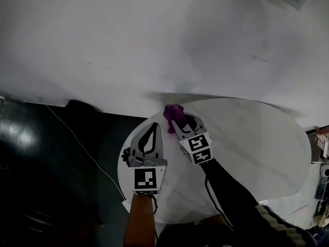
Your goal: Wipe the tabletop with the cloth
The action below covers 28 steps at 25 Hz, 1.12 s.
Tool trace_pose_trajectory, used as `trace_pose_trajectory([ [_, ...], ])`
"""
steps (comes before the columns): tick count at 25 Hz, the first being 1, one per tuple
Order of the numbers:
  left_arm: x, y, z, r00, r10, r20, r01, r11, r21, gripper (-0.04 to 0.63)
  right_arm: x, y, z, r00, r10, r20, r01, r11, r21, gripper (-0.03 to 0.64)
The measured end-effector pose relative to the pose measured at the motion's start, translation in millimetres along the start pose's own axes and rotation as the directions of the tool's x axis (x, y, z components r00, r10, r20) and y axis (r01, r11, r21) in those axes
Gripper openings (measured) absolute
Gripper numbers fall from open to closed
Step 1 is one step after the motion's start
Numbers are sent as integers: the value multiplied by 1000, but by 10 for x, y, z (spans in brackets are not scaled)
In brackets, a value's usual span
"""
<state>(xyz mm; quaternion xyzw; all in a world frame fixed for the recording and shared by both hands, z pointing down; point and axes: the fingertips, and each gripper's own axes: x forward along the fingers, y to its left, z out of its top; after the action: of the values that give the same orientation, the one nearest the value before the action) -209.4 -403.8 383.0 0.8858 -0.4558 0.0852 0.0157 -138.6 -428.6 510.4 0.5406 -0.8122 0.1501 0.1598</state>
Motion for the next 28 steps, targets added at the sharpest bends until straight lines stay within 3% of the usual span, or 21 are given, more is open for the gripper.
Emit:
trace_pose_trajectory([
  [5, 113, 19, -171, 1000, -2, -31, 1, 1000, -24, 0, 331, -106, -344, 993, -45, -108, 43, 999, -24, 130],
  [11, 208, -186, -262, 998, 0, -62, 0, 1000, -1, 0, 273, -288, -392, 994, -33, -106, 32, 999, -11, 133],
  [14, 278, -380, -271, 997, -3, -75, 4, 1000, 15, 0, 191, -457, -456, 990, -66, -124, 61, 997, -44, 133],
  [20, 470, -829, -223, 994, 14, -106, -10, 999, 36, 0, -149, -1107, -544, 981, -123, -150, 119, 992, -36, 132],
  [28, 976, -1774, -211, 991, -36, -130, 45, 997, 65, 0, -856, -2277, -800, 964, -203, -173, 204, 979, -15, 127],
])
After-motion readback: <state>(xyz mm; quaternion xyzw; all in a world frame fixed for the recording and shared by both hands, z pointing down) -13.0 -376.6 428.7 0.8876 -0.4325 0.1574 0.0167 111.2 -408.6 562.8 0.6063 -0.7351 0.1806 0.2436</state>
